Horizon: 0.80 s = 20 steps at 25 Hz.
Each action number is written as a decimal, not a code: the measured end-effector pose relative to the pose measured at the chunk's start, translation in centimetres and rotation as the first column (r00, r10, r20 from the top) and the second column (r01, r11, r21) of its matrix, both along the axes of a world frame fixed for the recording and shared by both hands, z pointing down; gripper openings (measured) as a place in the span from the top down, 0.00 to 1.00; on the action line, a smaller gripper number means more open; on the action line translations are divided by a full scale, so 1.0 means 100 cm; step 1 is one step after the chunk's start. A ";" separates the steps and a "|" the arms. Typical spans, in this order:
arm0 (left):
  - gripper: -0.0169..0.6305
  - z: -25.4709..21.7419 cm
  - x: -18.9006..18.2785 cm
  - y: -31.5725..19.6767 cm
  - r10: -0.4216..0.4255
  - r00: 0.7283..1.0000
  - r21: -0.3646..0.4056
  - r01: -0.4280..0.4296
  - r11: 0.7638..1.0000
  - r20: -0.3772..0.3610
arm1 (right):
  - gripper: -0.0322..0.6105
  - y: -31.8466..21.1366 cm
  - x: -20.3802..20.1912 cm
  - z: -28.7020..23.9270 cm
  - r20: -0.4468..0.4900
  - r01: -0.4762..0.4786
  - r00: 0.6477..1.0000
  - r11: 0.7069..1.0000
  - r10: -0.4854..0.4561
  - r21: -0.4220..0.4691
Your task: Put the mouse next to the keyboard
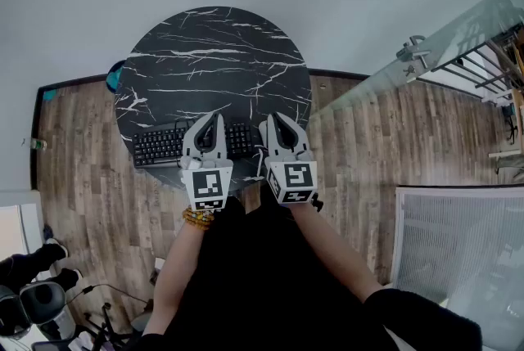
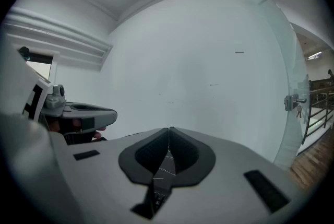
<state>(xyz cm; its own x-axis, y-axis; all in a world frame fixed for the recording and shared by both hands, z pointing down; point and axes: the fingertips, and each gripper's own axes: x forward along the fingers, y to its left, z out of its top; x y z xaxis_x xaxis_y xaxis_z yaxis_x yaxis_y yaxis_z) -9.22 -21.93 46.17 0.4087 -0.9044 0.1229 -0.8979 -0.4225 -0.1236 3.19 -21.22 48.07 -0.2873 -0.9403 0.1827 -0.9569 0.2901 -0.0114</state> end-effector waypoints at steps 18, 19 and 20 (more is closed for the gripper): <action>0.95 -0.001 0.004 0.001 0.026 1.000 -0.006 -0.026 1.000 -0.014 | 0.90 -0.004 0.033 -0.002 -0.005 -0.034 0.999 0.999 0.033 -0.011; 0.95 -0.001 0.003 0.001 0.025 1.000 -0.005 -0.025 1.000 -0.014 | 0.90 -0.004 0.035 -0.002 -0.003 -0.035 0.999 0.999 0.035 -0.011; 0.95 -0.001 0.003 0.001 0.025 1.000 -0.005 -0.025 1.000 -0.015 | 0.90 -0.004 0.037 -0.003 0.001 -0.037 0.999 0.999 0.037 -0.011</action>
<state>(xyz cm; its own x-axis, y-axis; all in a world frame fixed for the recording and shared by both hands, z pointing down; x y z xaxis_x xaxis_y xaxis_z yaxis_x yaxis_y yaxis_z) -8.90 -21.84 46.10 0.4329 -0.8933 0.1211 -0.8888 -0.4454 -0.1079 6.90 -21.61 47.81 -0.2525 -0.9481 0.1930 -0.9670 0.2544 -0.0154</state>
